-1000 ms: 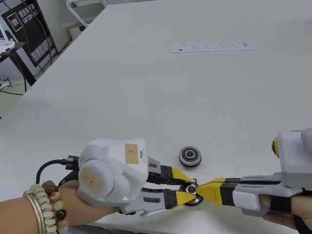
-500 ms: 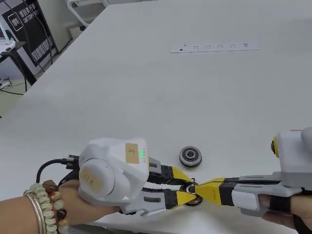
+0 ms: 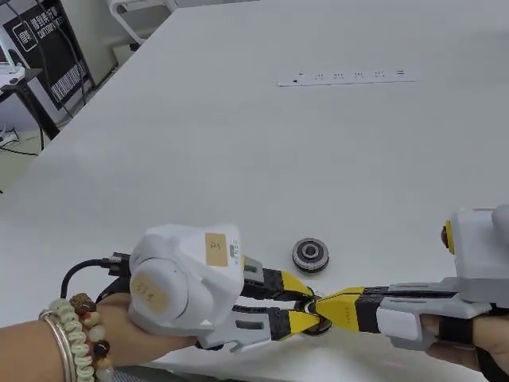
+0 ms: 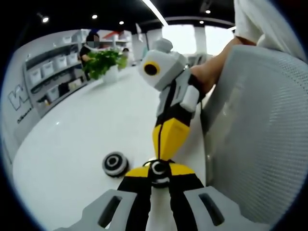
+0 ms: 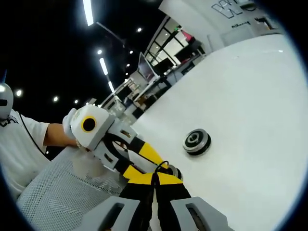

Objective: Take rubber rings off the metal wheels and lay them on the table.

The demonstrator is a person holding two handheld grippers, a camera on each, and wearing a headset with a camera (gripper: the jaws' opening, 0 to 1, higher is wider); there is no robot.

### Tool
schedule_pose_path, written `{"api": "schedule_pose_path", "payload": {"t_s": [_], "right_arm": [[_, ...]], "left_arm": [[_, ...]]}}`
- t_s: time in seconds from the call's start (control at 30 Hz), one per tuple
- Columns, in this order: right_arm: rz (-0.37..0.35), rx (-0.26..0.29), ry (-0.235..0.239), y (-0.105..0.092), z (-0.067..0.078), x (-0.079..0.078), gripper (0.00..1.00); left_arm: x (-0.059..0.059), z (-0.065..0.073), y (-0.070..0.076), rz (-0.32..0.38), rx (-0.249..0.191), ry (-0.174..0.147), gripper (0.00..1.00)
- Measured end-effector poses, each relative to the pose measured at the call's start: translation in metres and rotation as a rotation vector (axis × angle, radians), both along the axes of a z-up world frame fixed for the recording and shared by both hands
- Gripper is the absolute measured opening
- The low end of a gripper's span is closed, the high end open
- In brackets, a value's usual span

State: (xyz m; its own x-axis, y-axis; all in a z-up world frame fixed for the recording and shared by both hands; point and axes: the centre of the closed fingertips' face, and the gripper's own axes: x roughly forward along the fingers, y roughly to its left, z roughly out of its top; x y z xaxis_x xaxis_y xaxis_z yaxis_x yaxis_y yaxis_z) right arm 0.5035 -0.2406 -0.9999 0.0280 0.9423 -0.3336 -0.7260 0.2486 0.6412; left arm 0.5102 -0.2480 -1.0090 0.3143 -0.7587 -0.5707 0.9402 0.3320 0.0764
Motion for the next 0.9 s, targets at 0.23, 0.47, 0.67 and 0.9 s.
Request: {"api": "schedule_pose_path", "payload": {"t_s": [0.23,0.47,0.67,0.9], "right_arm": [[-0.01,-0.037,-0.013,-0.006,-0.006,0.004,0.0],[-0.027,-0.054,-0.023,-0.012,-0.004,0.006,0.0],[-0.037,-0.077,-0.038,-0.013,0.003,0.002,0.0],[-0.037,-0.105,-0.056,-0.011,0.013,-0.003,0.0]], "left_arm": [[0.001,0.0,-0.001,-0.001,0.01,0.009,0.14],[0.0,0.005,0.0,-0.017,0.025,-0.003,0.16],[0.0,0.024,0.001,-0.026,-0.011,-0.025,0.22],[-0.009,0.05,0.004,-0.066,-0.02,-0.073,0.33]]}}
